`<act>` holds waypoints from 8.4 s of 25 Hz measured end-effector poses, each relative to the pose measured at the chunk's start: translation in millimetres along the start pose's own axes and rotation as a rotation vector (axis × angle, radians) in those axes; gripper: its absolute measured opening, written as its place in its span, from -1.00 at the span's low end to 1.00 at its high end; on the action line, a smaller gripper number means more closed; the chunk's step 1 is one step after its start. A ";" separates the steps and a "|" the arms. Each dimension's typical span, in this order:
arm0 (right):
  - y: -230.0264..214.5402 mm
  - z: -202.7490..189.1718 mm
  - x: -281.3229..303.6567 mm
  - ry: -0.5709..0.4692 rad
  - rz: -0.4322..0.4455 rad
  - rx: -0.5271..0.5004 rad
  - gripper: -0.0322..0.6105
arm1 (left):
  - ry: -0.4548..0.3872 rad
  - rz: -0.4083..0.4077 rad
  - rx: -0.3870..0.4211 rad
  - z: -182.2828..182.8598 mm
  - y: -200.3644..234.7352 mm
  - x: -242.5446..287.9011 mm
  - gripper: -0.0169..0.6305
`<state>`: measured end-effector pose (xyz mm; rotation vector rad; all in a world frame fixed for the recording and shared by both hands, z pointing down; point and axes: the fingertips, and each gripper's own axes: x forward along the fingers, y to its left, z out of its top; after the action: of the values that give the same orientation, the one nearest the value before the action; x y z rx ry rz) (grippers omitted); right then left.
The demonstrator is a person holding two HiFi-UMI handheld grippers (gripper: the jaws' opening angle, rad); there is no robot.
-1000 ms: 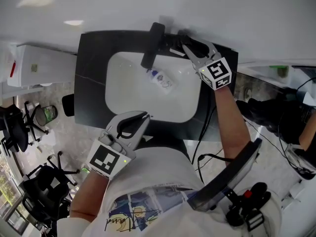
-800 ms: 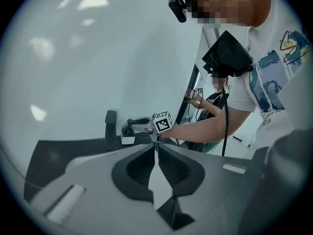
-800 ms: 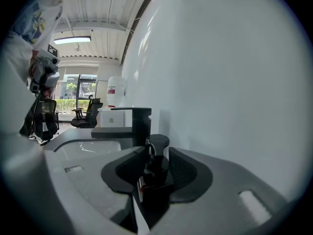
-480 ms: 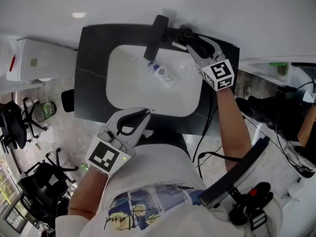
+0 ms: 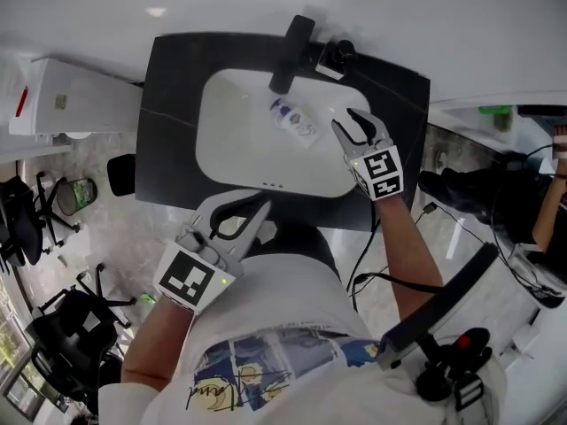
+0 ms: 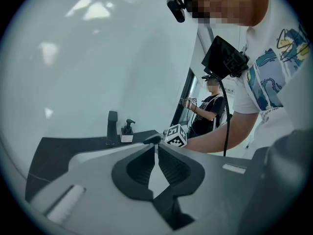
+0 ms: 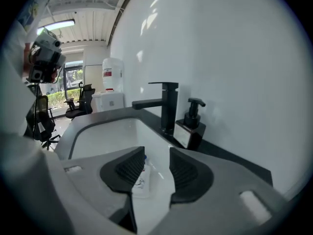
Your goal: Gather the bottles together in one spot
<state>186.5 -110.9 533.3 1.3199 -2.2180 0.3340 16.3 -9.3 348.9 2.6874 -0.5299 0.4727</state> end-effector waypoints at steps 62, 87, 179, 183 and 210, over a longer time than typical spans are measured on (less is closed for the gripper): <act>98.2 -29.4 156.1 0.281 0.194 -0.226 -0.55 | 0.016 0.171 -0.108 -32.1 34.7 -48.1 -0.87; -42.5 67.0 -35.5 -0.206 -0.214 0.145 -0.63 | 0.016 -0.120 0.050 -0.3 -19.4 -4.2 -0.87; 228.4 62.9 -194.6 -0.079 -0.247 -0.027 -0.89 | -0.027 -0.129 0.145 -65.5 -62.0 -139.2 -0.94; 242.8 61.6 -203.6 -0.082 -0.242 -0.019 -0.89 | -0.020 -0.138 0.145 -70.9 -68.3 -142.4 -0.94; 274.9 81.2 -216.0 -0.100 -0.204 -0.037 -0.89 | -0.012 -0.155 0.154 -80.2 -81.8 -150.3 -0.94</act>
<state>4.0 145.9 361.2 1.5575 -2.1341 0.1525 -101.0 138.4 338.6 2.8519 -0.2954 0.4712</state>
